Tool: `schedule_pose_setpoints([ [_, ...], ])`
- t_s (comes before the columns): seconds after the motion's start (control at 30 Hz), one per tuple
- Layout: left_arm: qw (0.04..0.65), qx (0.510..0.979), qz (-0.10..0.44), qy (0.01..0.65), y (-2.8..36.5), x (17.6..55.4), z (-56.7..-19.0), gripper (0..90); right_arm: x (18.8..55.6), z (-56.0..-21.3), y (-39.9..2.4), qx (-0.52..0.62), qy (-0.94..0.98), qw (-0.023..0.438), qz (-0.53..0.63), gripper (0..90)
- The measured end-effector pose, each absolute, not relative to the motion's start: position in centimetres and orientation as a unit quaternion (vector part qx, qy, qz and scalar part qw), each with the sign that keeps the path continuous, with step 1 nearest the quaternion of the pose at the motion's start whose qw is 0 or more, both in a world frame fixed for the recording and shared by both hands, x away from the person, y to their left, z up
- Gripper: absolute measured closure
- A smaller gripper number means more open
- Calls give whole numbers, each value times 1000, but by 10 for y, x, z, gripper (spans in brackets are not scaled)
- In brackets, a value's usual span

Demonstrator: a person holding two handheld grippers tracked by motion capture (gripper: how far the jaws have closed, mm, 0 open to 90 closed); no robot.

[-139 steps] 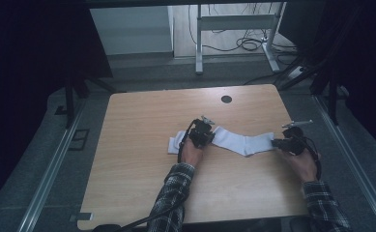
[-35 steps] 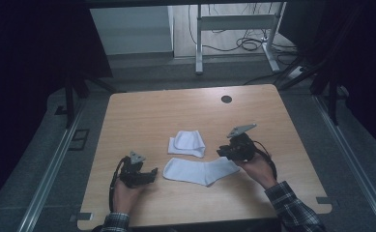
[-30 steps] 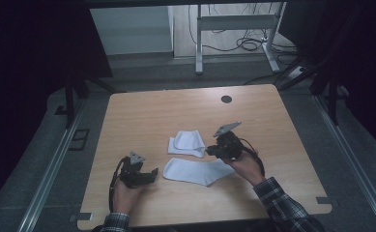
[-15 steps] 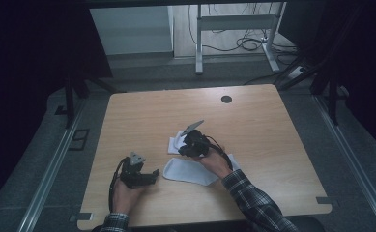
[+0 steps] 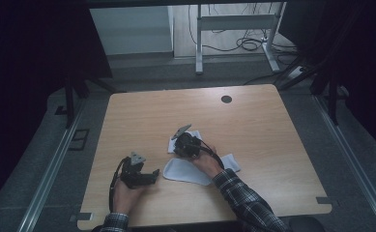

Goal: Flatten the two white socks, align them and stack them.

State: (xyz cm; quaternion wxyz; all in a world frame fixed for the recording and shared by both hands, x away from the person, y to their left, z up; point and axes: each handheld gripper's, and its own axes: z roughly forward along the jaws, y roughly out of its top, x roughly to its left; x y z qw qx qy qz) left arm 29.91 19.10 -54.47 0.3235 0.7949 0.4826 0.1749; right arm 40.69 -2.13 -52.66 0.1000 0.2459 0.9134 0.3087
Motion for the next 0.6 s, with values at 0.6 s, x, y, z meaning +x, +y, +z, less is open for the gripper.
schedule_pose_setpoints([
  [0.6, 324, 794, 175, 483, 190, 299, -545, 144, 417, -455, -27, 279, 880, 65, 378, 890],
])
